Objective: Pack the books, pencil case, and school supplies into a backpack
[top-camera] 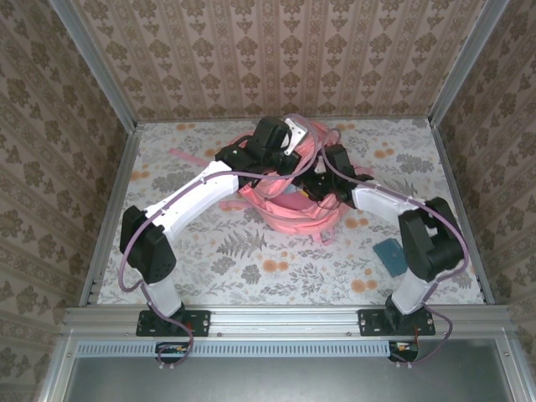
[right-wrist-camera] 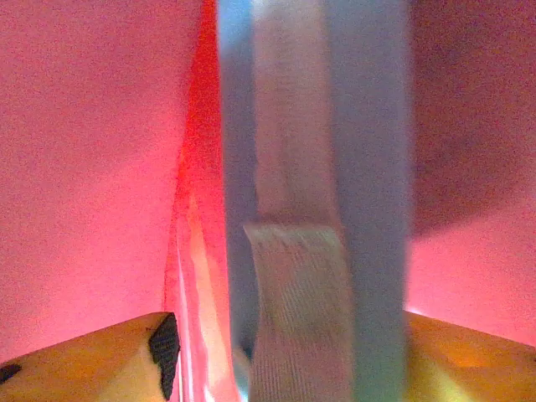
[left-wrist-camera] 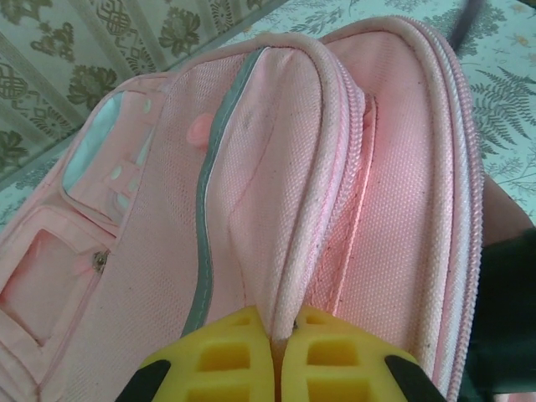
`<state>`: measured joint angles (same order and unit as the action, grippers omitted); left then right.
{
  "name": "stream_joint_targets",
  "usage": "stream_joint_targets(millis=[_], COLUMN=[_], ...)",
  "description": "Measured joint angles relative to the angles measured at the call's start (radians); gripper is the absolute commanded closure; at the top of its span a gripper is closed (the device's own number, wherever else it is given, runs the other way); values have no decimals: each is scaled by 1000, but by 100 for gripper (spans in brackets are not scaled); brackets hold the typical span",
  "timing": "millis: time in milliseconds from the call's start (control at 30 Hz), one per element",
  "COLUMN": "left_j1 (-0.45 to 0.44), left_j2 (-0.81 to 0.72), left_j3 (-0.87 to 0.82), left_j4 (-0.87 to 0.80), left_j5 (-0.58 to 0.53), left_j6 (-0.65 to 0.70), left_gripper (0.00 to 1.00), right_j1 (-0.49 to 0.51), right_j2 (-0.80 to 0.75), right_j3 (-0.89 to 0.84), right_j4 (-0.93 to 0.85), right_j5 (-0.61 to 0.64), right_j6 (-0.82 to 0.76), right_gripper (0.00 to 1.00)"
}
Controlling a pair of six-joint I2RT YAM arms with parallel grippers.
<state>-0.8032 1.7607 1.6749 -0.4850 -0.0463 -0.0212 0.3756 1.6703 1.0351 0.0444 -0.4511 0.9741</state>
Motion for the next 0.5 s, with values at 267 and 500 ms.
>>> stream_joint_targets(millis=[267, 500], left_j1=[6, 6], left_j2=[57, 196], left_j3=[31, 169], left_j4=[-2, -5], left_j5=[75, 176], left_j6=[-41, -114], left_gripper=[100, 96], right_j1=[-61, -61], right_j2=[-286, -518], right_j3=[-148, -211], right_j4=[-103, -323], right_j5=[54, 248], right_j6=[58, -4], right_gripper=[43, 44])
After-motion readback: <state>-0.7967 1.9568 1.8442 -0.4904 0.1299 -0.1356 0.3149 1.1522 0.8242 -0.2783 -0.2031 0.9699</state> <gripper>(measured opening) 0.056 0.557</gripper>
